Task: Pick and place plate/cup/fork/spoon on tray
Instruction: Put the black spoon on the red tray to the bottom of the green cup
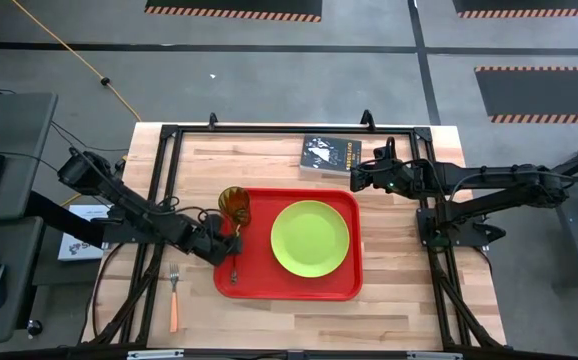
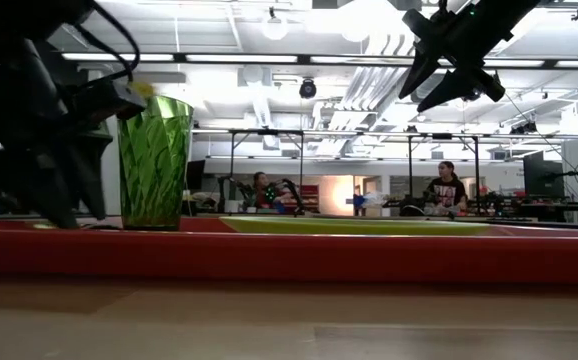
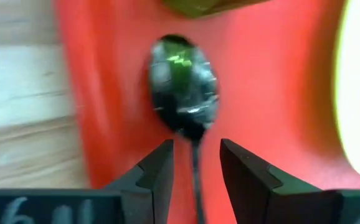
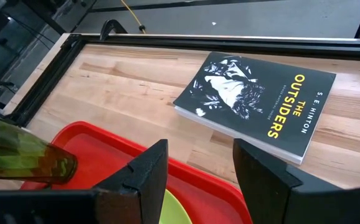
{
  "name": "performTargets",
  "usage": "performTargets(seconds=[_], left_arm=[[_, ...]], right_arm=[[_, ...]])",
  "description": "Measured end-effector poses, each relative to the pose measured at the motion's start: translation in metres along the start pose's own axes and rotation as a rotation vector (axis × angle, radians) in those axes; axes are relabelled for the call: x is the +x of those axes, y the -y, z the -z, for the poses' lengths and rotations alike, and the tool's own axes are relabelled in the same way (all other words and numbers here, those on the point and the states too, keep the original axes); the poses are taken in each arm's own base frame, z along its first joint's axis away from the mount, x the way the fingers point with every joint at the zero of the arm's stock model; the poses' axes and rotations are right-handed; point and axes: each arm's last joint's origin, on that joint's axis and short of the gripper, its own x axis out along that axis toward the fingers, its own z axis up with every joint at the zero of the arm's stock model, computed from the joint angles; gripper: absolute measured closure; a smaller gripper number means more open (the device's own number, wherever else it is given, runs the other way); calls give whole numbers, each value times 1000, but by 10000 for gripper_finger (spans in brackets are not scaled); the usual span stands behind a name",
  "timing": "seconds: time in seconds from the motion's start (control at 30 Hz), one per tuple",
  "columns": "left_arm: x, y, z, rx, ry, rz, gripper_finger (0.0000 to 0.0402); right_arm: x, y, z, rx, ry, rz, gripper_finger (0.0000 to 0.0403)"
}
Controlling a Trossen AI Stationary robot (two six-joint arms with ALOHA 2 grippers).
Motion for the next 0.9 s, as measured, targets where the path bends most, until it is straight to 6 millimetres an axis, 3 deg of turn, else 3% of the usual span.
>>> performTargets(seconds=[0.5, 0.6, 0.73, 0.9], left_arm=[[12, 4, -4, 59, -57, -16, 284], [12, 4, -4, 67, -53, -19, 312], [13, 5, -3, 73, -61, -5, 384], [8, 9, -2, 105, -110, 33, 395]], right_arm=[[0, 0, 0, 1, 1, 0, 231], [0, 0, 0, -4, 5, 2, 231], [0, 0, 0, -4, 10, 7, 231], [0, 0, 0, -1, 7, 5, 231]])
